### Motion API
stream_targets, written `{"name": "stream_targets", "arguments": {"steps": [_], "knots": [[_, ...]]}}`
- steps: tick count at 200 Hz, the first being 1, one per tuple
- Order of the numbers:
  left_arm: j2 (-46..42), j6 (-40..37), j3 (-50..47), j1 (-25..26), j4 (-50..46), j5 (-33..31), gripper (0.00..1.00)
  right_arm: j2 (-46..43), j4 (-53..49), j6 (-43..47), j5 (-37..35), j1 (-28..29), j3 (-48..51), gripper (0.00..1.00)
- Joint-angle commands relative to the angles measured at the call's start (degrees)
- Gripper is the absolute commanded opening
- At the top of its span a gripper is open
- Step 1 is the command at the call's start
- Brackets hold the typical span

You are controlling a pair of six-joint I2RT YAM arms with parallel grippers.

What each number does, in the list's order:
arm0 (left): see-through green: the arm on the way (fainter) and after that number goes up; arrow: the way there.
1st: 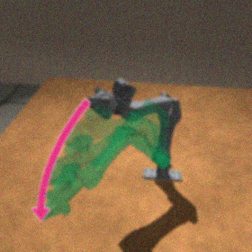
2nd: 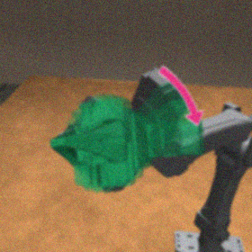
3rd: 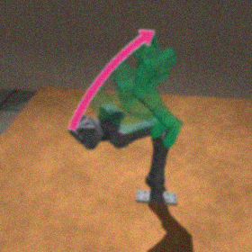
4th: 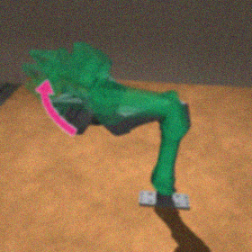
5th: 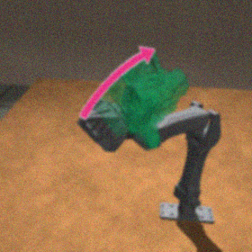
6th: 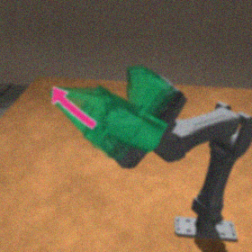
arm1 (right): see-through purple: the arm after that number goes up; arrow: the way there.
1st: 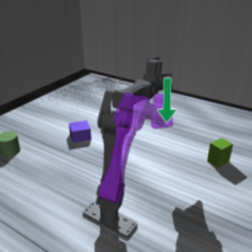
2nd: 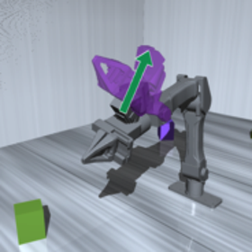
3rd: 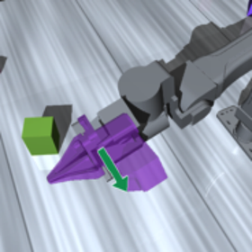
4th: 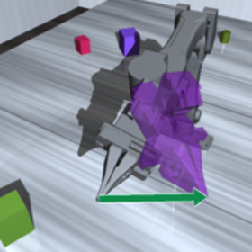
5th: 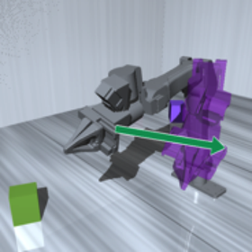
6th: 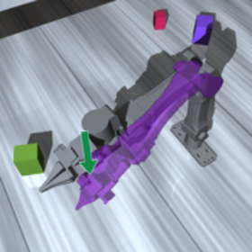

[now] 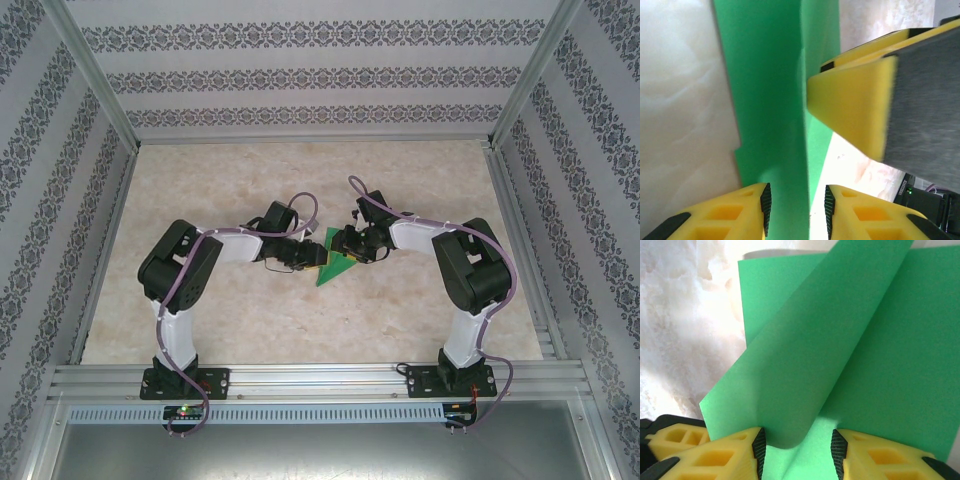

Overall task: Fold a paper plane with a square sheet of paper (pick it up from the middle)
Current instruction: Fourth fold the wing at the center of the table.

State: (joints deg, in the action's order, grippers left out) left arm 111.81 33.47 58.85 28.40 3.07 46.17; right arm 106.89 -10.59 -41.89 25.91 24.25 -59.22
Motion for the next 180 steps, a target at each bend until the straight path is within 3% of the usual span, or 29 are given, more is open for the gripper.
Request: {"name": "stream_targets", "arguments": {"steps": [1, 72, 95, 127, 180], "knots": [[2.2, 0.7, 2.0, 0.2, 1.6, 1.2, 0.36, 2.8, -1.9, -0.6, -3.9, 0.3, 2.5, 0.45], [4.4, -2.2, 5.6, 0.5, 0.8, 0.5, 0.22, -2.4, 7.0, -2.4, 3.6, -0.7, 5.8, 0.45], [4.3, -7.2, 6.9, 0.5, -2.2, -0.5, 0.14, -6.3, 7.8, -1.4, 3.7, -1.4, 6.9, 0.47], [3.5, -14.4, 8.1, 0.5, -6.6, -1.5, 0.1, -11.1, 7.8, 0.9, 2.3, -2.5, 9.1, 0.49], [-1.7, -22.9, 10.1, 0.3, -18.5, -12.9, 0.07, -14.9, 8.6, 0.3, -1.0, -2.8, 10.7, 0.5]]}}
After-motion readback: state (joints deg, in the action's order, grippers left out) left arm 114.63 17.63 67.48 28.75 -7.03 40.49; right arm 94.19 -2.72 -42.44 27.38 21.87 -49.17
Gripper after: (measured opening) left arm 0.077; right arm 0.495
